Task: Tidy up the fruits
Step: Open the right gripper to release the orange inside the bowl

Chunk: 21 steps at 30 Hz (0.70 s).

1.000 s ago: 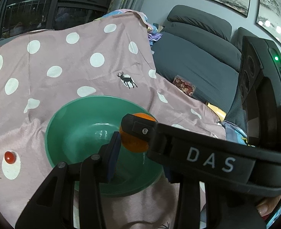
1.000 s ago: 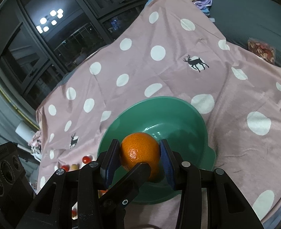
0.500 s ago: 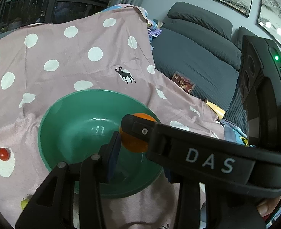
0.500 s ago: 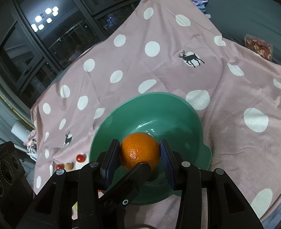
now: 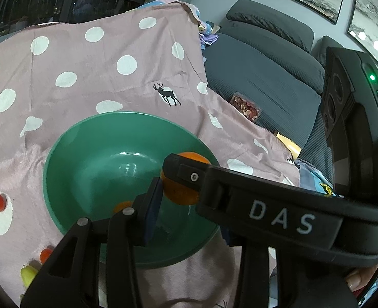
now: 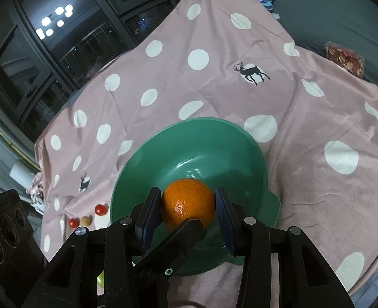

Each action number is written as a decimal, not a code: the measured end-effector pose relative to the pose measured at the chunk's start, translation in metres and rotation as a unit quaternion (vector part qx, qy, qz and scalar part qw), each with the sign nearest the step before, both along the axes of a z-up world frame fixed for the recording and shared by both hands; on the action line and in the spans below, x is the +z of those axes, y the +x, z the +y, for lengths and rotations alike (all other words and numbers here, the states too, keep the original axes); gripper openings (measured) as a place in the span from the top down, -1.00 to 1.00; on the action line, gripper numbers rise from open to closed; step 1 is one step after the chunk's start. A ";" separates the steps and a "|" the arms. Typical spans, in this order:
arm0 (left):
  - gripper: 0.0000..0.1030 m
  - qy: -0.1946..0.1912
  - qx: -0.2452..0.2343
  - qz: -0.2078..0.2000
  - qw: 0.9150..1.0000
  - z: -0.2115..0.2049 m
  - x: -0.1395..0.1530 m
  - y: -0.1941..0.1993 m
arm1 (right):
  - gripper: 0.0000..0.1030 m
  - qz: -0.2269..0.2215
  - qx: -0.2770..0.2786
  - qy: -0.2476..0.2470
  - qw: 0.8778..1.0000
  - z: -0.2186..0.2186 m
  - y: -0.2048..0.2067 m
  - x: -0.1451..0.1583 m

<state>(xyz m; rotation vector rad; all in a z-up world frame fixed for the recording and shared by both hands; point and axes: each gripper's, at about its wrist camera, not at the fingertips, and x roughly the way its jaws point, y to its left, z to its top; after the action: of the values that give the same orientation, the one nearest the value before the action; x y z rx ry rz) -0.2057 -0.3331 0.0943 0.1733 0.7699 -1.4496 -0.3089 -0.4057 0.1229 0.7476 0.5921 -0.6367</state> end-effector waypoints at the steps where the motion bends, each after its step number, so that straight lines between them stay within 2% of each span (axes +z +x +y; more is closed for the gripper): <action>1: 0.23 0.001 0.000 0.001 1.000 -0.001 -0.001 0.000 | 0.12 0.001 0.000 0.000 1.000 0.000 0.000 0.000; 21: 0.23 0.009 -0.004 0.013 1.000 -0.004 -0.008 0.001 | 0.12 0.021 -0.004 0.005 1.000 -0.002 0.003 -0.006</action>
<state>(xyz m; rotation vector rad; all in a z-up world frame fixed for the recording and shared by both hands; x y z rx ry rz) -0.2046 -0.3371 0.0862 0.1720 0.8044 -1.4547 -0.3063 -0.4078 0.1168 0.7481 0.6325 -0.6583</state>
